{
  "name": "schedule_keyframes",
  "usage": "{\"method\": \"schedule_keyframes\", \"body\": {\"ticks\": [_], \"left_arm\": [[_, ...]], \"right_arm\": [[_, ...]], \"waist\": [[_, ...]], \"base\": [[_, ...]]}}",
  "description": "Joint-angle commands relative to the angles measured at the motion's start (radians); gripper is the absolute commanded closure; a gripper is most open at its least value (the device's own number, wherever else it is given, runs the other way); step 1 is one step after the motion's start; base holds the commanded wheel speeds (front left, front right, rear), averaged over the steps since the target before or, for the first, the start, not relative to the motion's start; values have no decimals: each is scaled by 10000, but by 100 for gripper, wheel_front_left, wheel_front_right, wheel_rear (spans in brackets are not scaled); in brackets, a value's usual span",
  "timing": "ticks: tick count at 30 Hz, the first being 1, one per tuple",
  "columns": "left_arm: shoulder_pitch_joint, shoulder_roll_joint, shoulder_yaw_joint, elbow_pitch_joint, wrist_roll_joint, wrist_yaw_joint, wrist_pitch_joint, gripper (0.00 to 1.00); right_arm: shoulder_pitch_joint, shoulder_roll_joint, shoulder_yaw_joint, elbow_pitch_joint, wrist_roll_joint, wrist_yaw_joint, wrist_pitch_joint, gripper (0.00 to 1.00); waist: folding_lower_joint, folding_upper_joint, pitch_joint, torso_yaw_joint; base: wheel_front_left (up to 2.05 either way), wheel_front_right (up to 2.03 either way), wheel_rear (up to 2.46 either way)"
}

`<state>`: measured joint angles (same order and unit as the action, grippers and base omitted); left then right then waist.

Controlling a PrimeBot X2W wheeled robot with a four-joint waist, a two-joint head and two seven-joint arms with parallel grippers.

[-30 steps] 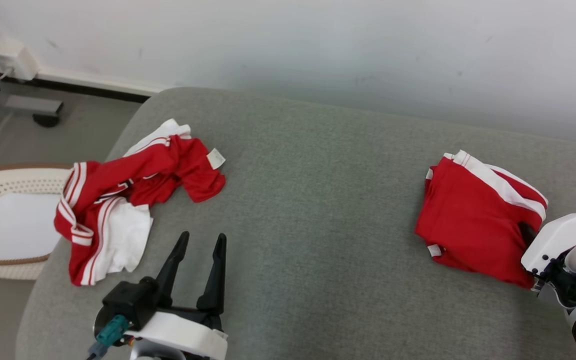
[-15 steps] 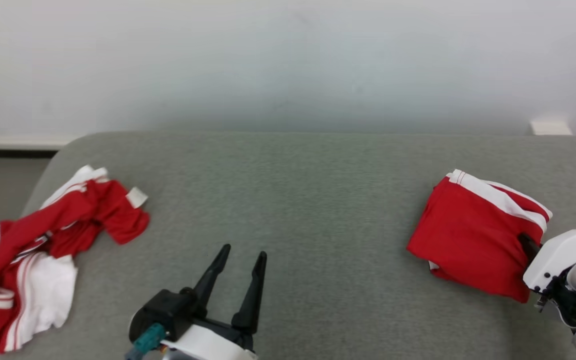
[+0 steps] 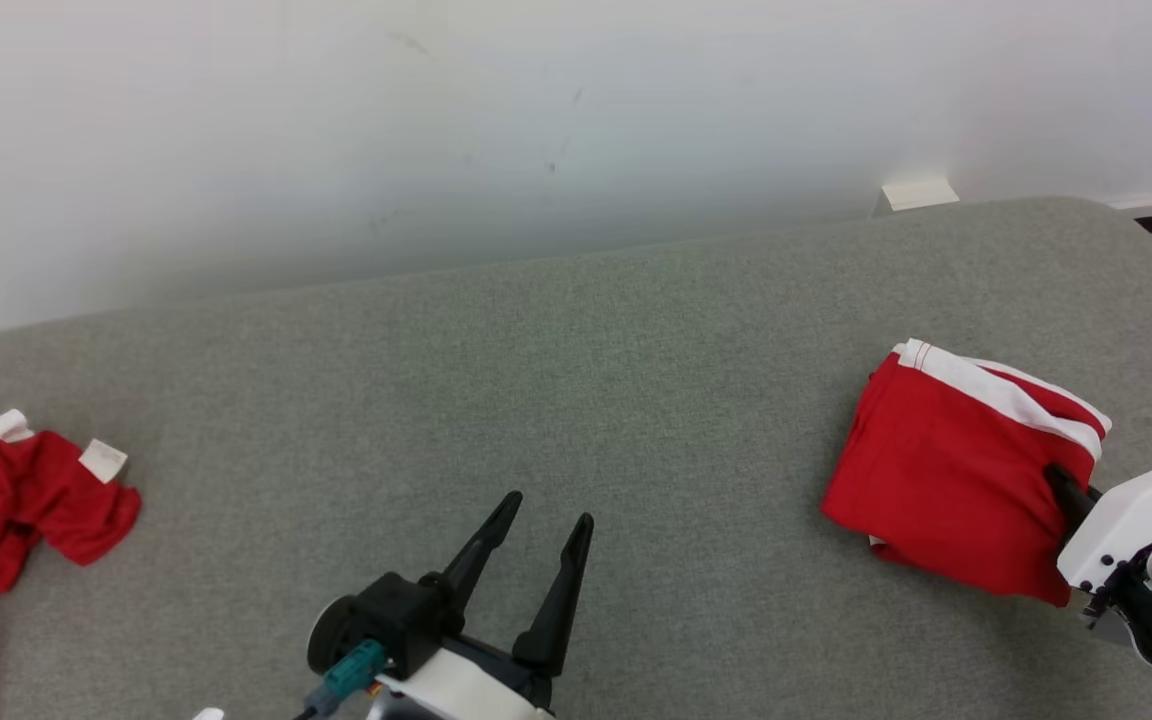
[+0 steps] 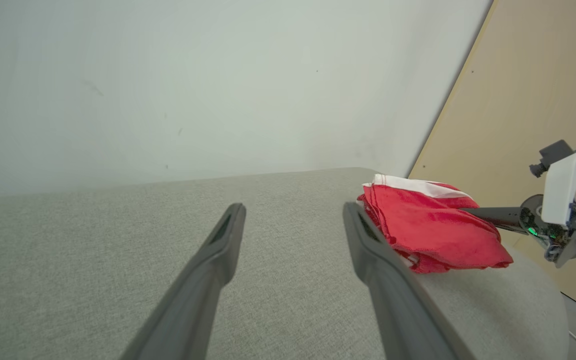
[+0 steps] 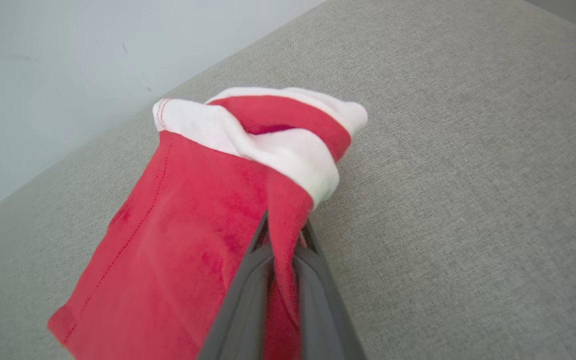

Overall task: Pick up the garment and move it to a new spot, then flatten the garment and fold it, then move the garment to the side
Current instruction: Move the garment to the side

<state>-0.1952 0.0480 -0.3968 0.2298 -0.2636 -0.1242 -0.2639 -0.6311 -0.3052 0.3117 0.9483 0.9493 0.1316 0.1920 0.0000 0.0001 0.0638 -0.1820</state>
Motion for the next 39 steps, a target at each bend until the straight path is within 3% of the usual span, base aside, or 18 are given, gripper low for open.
{"method": "schedule_keyframes", "body": {"ticks": [1, 6, 12, 18, 22, 27, 32, 33, 34, 35, 39], "left_arm": [[-153, 47, -30, 31, 111, -45, -5, 0], [-471, 54, -3, 96, 398, -55, -5, 0], [-788, 237, 179, 68, 536, -60, -6, 0], [-1068, 319, 180, -38, 612, -69, -5, 0], [-1249, 403, 219, -150, 578, -53, -6, 0], [-1319, 430, 269, -217, 527, -54, -5, 0], [-1384, 426, 294, -262, 534, -55, -6, 0], [-1388, 421, 300, -250, 530, -55, -5, 0], [-1380, 416, 308, -233, 523, -55, -5, 0], [-1360, 410, 317, -211, 509, -56, -5, 0], [-1257, 379, 365, -145, 444, -56, -5, 0]], "right_arm": [[-51, -132, 127, -160, 89, -19, -132, 100], [-598, -678, 732, -292, -312, -19, -95, 100], [-1667, -1806, 1625, -205, -1237, -19, -28, 100], [-2653, -2851, 2126, 291, -2157, -21, -81, 100], [-3577, -3749, 2669, 980, -3388, -21, -196, 100], [-4163, -4158, 3014, 1585, -4339, -23, -435, 100], [-4525, -3947, 3049, 2415, -4953, -23, -824, 100], [-4588, -3892, 3020, 2530, -5046, -21, -941, 72], [-4642, -3859, 2995, 2668, -5164, -23, -1091, 58], [-4671, -3811, 2958, 2796, -5261, -23, -1264, 0], [-4800, -3702, 2616, 3177, -5832, -23, -2136, 0]], "waist": [[0, -1, 338, -14], [0, -1, 1141, 287], [0, -1, 2151, 719], [0, -1, 2852, 1090], [0, -1, 3302, 1361], [0, -1, 3554, 1497], [0, -1, 3691, 1545], [0, -1, 3681, 1543], [0, -1, 3648, 1535], [0, -1, 3601, 1520], [0, -1, 3249, 1429]], "base": [[0, 0, 0], [0, 0, 0], [0, 0, 0], [0, 0, 0], [0, 0, 0], [0, 0, 0], [0, 0, 0], [0, 0, 0], [0, 0, 0], [0, 0, 0], [0, 0, 0]]}}
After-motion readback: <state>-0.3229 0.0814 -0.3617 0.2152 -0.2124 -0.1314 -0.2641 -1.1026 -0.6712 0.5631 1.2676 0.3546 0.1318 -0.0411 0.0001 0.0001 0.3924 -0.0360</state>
